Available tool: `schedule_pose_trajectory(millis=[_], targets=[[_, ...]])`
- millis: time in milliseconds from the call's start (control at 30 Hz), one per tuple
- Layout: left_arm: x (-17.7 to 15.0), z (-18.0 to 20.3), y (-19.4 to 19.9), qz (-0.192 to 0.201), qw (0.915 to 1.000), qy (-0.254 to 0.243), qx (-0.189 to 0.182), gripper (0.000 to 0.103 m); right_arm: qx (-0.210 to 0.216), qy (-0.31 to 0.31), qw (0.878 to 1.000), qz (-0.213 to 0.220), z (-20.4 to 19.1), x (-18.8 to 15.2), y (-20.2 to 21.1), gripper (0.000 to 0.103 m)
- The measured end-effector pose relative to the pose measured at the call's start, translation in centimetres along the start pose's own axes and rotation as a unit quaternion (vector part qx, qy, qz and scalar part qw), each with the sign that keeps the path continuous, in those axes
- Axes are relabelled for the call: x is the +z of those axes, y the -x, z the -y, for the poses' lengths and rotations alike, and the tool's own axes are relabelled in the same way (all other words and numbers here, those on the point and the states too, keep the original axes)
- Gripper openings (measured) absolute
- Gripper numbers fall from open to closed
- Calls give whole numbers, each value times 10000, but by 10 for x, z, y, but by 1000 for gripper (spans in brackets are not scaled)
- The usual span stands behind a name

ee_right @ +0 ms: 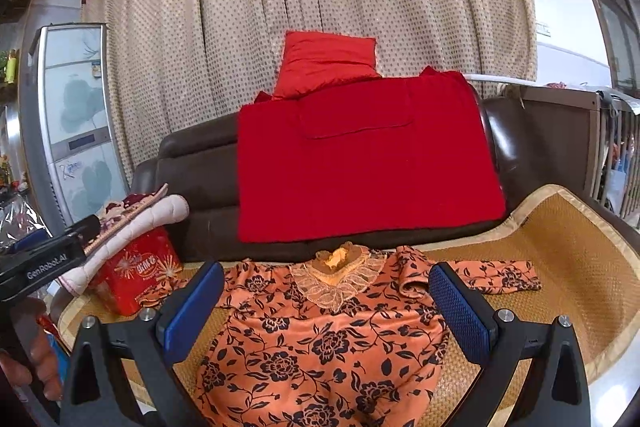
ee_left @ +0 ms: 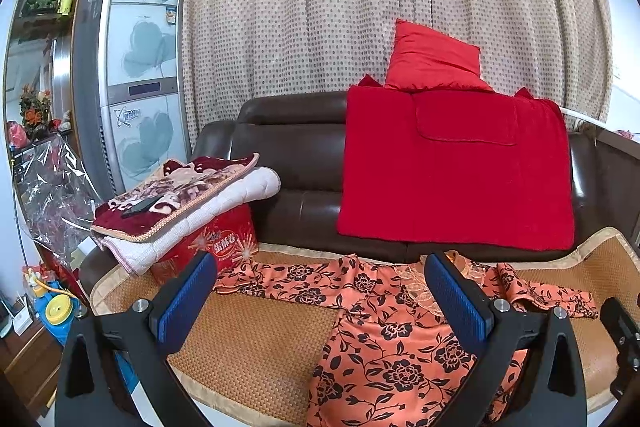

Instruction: Fold small clothes

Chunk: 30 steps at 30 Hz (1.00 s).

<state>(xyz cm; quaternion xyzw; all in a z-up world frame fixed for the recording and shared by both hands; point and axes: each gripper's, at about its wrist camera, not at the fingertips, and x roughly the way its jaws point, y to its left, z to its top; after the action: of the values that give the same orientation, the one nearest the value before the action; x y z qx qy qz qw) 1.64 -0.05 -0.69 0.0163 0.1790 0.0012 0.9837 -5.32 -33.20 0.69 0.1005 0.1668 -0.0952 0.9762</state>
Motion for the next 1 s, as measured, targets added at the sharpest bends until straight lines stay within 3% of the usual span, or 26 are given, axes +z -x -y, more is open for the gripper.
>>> schedule_pose_trajectory(millis=[633, 1000], targets=[[-1, 6, -9, -30, 10000, -49, -18, 103, -36, 109, 9997, -235, -2, -8, -16, 103], [-5, 31, -58, -259, 9990, -347, -114, 103, -150, -125, 9987, -479, 23, -11, -55, 103]])
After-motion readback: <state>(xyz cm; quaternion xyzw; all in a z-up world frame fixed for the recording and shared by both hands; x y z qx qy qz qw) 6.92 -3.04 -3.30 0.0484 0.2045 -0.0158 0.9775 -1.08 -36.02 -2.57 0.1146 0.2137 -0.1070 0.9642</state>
